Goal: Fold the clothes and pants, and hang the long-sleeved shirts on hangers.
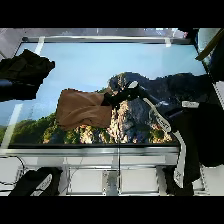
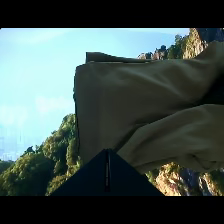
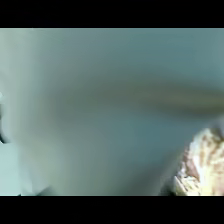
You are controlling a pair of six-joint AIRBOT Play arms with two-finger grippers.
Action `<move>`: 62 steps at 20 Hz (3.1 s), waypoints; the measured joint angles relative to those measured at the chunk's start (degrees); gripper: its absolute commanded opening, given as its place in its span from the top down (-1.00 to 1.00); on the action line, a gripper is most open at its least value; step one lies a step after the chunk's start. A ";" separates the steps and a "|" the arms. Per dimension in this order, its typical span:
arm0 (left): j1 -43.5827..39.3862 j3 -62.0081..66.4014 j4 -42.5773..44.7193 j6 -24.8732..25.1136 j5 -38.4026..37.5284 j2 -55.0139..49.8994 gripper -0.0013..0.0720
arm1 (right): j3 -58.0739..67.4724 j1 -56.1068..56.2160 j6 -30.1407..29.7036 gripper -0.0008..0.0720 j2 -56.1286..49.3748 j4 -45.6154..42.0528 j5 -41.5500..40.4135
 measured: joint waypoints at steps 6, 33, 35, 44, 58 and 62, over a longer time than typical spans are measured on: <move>0.00 0.00 0.04 0.00 -0.57 0.02 0.94 | 4.92 -3.15 -2.40 0.88 1.29 -1.64 1.49; 0.00 0.00 1.07 0.02 -0.52 -4.31 0.94 | 11.80 -93.77 -2.14 0.89 36.09 -27.63 35.39; 0.00 0.00 1.07 0.02 -0.55 -3.34 0.94 | 6.82 -97.15 -2.16 0.89 39.39 -30.84 35.21; 0.00 0.00 1.07 0.04 -0.57 0.79 0.94 | -17.11 -101.35 -0.07 -0.56 48.50 -38.14 35.58; 0.00 0.00 1.05 0.04 -0.59 1.46 0.94 | -1.07 -64.28 -4.22 0.89 53.02 -15.41 30.05; 0.00 0.00 1.01 -0.46 -1.09 1.46 0.94 | -0.79 -45.05 -7.08 0.88 53.20 -25.11 29.83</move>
